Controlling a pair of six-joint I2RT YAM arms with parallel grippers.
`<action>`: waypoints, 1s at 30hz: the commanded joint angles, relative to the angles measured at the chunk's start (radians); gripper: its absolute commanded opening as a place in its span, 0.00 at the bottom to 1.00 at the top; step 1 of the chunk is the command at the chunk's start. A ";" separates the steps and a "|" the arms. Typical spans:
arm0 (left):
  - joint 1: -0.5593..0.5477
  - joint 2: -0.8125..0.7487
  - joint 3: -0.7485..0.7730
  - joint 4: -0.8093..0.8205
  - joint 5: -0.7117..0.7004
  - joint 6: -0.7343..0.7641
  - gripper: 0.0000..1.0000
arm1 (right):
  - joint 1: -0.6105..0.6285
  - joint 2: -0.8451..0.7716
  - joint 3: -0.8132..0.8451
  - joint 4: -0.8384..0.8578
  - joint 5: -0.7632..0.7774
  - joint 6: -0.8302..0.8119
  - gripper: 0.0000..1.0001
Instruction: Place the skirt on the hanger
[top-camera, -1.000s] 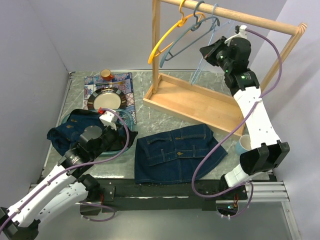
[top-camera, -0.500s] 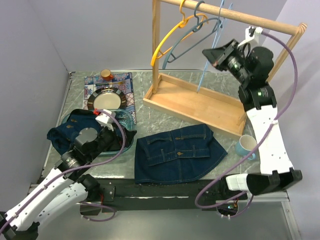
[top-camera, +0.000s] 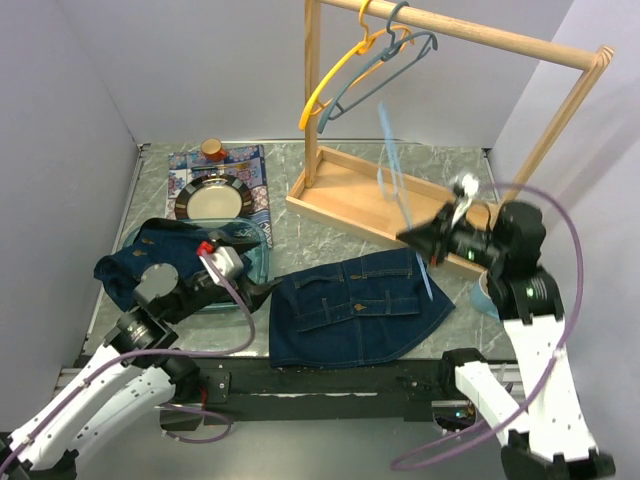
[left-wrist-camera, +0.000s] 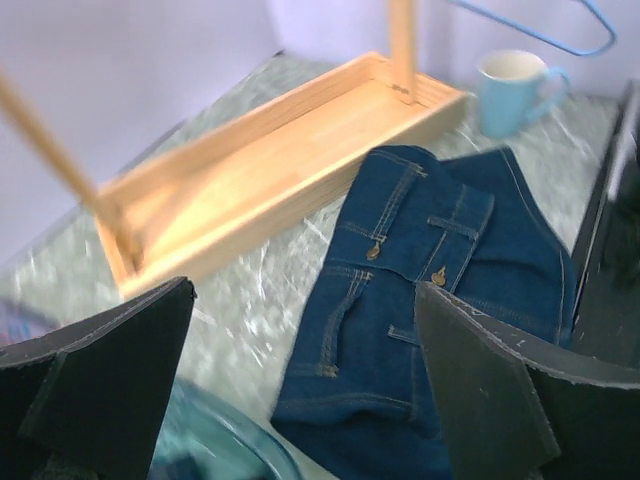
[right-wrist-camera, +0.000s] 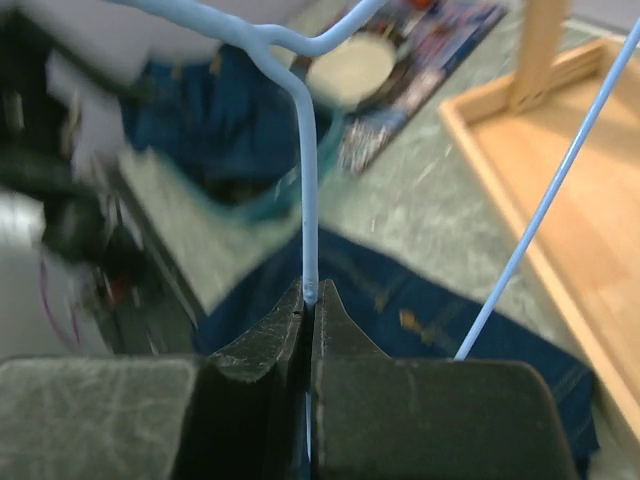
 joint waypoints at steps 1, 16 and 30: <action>0.000 0.092 0.120 0.013 0.223 0.276 0.97 | -0.008 -0.095 -0.041 -0.228 -0.157 -0.379 0.00; -0.014 0.212 0.327 -0.150 0.401 0.447 0.98 | 0.254 0.224 0.076 -0.685 -0.077 -0.903 0.00; -0.139 0.435 0.284 -0.155 0.281 0.502 0.92 | 0.373 0.337 0.145 -0.797 -0.092 -1.040 0.00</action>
